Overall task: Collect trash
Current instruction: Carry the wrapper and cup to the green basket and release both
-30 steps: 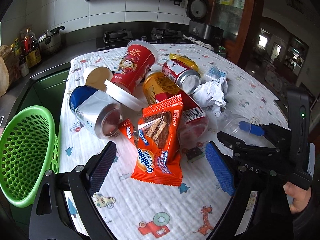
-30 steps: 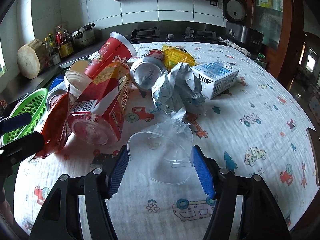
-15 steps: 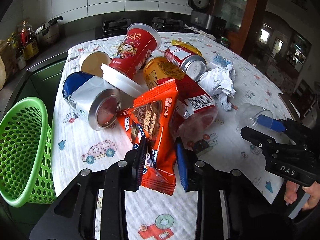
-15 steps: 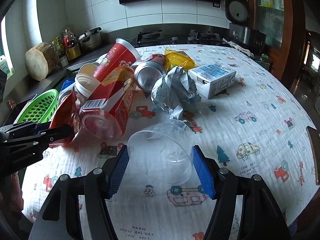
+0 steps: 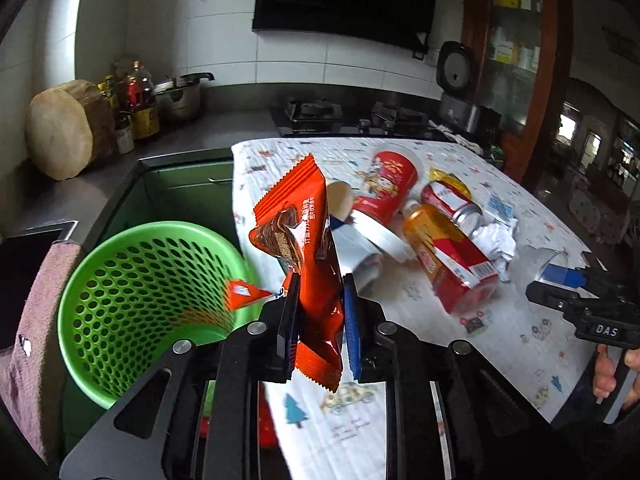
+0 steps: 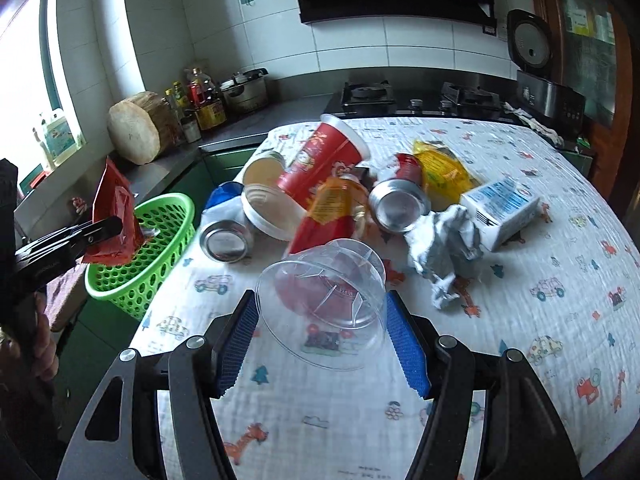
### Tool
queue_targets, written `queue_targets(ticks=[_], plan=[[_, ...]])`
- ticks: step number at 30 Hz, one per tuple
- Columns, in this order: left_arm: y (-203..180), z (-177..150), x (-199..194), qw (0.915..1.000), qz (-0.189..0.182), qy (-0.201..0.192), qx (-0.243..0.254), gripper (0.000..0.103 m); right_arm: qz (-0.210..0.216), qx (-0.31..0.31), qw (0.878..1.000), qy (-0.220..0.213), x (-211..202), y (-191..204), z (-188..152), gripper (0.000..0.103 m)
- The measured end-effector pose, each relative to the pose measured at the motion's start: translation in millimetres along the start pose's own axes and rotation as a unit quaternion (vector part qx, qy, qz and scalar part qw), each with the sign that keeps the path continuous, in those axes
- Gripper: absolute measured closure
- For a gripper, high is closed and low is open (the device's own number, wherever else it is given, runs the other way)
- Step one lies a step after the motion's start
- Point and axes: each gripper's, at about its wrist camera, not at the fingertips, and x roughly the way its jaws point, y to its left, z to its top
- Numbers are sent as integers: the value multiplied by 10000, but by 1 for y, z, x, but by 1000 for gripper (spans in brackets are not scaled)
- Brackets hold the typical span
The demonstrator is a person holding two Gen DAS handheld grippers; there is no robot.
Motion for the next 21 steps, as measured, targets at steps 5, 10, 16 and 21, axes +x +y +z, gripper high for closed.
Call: queue_targets(ticks=[5,10,16,21], plan=[[61,5,10,9983,473,16,-340,84,248,-207,9995,13,13,33,18,41],[120,-4,36,9926,758,397,-856,83,523,-423,9977,72,30,68,32,41],[150,-24,55,9879,960,741,-970,65,878,-666,9937,205,59,113,50,41],[165,-36,51,9854,1004,781,-1133,40,1055,-938,9894,334,87,149,62,41]])
